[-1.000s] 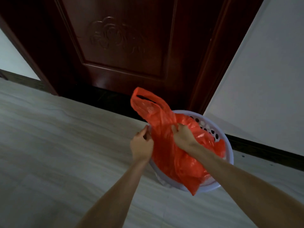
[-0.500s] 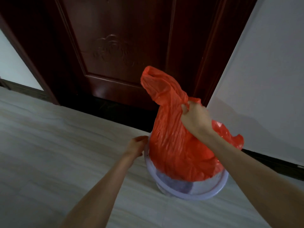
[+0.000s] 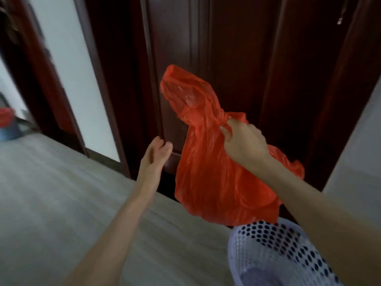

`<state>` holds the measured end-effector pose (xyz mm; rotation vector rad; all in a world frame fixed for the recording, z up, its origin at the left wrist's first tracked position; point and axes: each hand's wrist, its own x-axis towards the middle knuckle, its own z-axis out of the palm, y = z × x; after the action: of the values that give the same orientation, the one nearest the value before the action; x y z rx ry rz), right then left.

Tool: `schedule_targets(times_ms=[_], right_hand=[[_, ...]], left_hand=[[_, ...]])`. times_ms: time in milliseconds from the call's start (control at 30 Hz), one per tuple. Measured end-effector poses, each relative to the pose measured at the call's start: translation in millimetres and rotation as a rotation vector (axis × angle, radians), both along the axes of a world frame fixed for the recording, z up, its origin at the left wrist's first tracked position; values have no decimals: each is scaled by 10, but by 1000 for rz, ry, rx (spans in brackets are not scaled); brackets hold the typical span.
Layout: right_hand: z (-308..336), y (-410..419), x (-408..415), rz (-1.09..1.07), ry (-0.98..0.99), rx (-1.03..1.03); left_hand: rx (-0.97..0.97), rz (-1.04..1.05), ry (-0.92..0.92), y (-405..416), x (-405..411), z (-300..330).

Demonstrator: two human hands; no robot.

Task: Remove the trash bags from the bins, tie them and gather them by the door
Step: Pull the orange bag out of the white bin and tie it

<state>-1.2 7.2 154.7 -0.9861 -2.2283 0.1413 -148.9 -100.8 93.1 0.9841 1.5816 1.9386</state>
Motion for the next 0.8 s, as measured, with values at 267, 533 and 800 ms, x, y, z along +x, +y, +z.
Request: schedule_targets(times_ms=[267, 533, 800], right_hand=[[-888, -575, -954, 282, -419, -257], [-2312, -983, -997, 585, -417, -787], [-2189, -433, -393, 372, -830, -684]], left_hand=[[-164, 67, -88, -630, -604, -464], [-436, 315, -279, -924, -711, -1694], [-307, 315, -563, -1094, -696, -2052]])
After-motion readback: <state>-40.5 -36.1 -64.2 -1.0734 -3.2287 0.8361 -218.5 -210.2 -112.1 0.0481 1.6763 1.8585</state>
